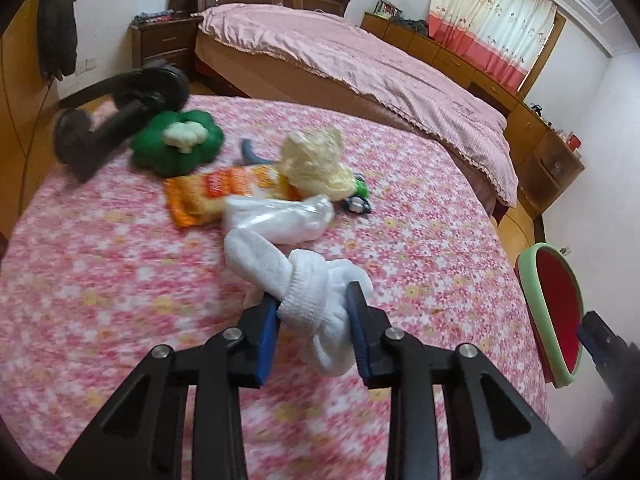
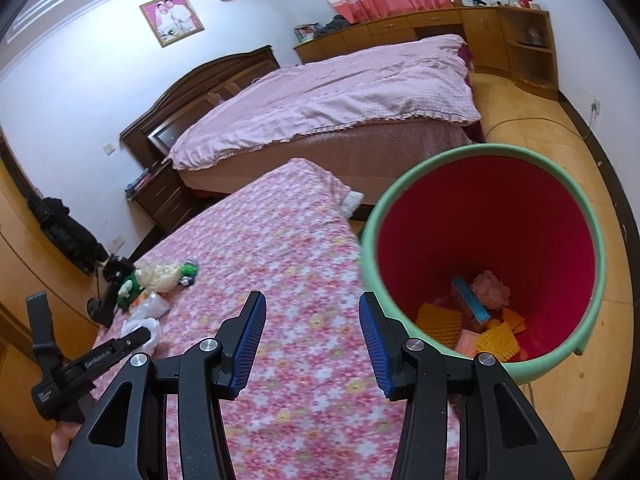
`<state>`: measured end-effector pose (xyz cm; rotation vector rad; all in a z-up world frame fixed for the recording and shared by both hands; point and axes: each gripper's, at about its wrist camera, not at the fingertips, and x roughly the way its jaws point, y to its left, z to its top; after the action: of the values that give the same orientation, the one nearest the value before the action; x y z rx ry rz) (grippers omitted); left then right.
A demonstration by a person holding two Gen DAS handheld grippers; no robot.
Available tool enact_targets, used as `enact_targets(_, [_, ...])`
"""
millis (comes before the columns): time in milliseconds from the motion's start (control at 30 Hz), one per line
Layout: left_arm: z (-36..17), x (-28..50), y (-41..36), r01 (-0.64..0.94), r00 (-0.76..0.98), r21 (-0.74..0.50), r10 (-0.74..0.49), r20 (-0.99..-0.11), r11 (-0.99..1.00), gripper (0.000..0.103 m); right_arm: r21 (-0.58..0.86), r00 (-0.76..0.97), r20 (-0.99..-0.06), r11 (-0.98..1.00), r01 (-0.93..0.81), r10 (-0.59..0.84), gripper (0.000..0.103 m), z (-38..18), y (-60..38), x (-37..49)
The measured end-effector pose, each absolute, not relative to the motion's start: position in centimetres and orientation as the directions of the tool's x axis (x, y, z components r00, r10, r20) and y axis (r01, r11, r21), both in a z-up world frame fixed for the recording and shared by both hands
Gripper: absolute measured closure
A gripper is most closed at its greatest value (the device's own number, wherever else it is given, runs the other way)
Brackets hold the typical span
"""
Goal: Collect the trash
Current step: 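Grasp the clear plastic bag with the right tool while the left holds the sock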
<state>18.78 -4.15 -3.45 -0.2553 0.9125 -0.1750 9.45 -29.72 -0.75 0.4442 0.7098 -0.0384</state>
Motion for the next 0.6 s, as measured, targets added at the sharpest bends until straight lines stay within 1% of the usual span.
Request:
enact_targets(167, [-2.1, 17.9, -1.0, 0.001, 0.639, -0.254, -0.196, -0.744, 0.967, 0.071, 0.367, 0.757, -0.636, 0.922, 0.127, 0.149, 0.053, -0.3, -27.1, 10.3])
enact_targets(333, [-1.7, 18.1, 2.5, -0.06, 0.664, -0.176, -0.092, -0.742, 0.983, 0.071, 0.413, 0.727, -0.64, 0.909, 0.054, 0.248, 0.052, -0.3, -24.3, 11.8])
enact_targets(367, [-1.6, 18.1, 3.1, -0.07, 0.666, -0.163, -0.076, -0.742, 0.984, 0.071, 0.413, 0.723, -0.642, 0.91, 0.043, 0.256, 0.051, -0.3, -23.7, 12.1])
enact_targets(400, [-1.6, 18.2, 3.6, -0.078, 0.669, -0.152, -0.062, -0.741, 0.985, 0.071, 0.411, 0.718, -0.644, 0.911, 0.035, 0.263, 0.043, -0.3, -23.2, 12.4])
enact_targets(433, [-1.7, 18.4, 4.2, -0.088, 0.674, -0.136, -0.042, -0.738, 0.987, 0.071, 0.41, 0.714, -0.645, 0.912, 0.023, 0.272, 0.038, -0.3, -22.5, 12.7])
enact_targets(533, [-2.0, 18.7, 5.5, -0.137, 0.693, -0.048, 0.06, -0.718, 0.989, 0.071, 0.406, 0.682, -0.663, 0.914, -0.018, 0.308, 0.038, -0.5, -19.9, 14.1])
enact_targets(600, [-2.4, 19.0, 6.6, -0.164, 0.695, -0.043, 0.084, -0.714, 0.986, 0.071, 0.393, 0.667, -0.673, 0.919, -0.042, 0.318, 0.038, -0.5, -18.4, 14.9])
